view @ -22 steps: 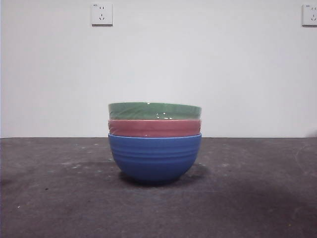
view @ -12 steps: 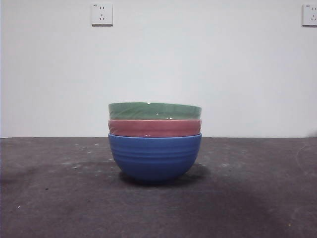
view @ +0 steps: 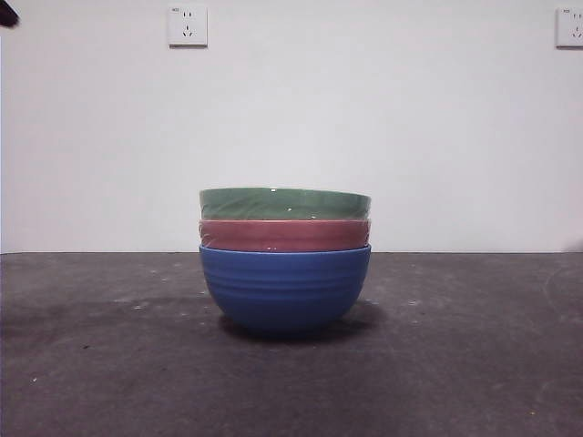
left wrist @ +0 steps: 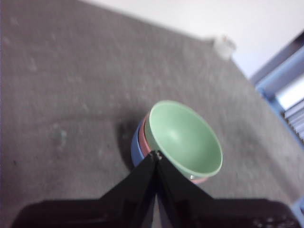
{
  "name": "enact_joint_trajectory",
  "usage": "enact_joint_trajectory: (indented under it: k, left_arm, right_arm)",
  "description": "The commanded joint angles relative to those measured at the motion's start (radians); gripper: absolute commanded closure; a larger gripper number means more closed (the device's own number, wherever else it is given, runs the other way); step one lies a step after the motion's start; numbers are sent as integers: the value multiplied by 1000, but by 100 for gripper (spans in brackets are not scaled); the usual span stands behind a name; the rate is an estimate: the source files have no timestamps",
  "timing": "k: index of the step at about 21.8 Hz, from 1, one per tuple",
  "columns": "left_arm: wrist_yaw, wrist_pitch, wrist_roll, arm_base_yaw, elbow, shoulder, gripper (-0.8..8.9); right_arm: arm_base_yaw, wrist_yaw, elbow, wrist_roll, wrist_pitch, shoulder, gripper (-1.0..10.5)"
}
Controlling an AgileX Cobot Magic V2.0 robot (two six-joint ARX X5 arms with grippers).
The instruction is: Pick up the green bowl on the top,put the green bowl on the left,pick up the red bowl in the middle,put the red bowl on the right
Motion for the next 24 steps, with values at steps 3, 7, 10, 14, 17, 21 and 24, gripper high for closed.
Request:
enact_joint_trajectory:
  k: [3,7,10,14,17,21,24]
  left_arm:
    - [2,-32,68,-26,61,100,539]
    - [-12,-34,61,-106,120,190,410]
    - [-117,-80,72,-239,216,304,413]
    - [-369,-208,133,-425,392,500,414]
    - [-483,-262,154,-512,500,644,414]
    - [-576,-256,174,-567,552,781,414]
    - [-589,-238,174,-574,552,860,415]
  right_arm:
    - [1,-51,24,-50,-3,46,702]
    - [2,-53,24,-44,-3,71,626]
    - [3,-53,24,-41,-3,74,626]
    - [3,-53,24,-41,-3,74,631]
    - [3,-53,24,-41,-4,74,631]
    - [3,-52,24,-41,-11,74,631]
    - [3,-52,24,-41,-12,74,631]
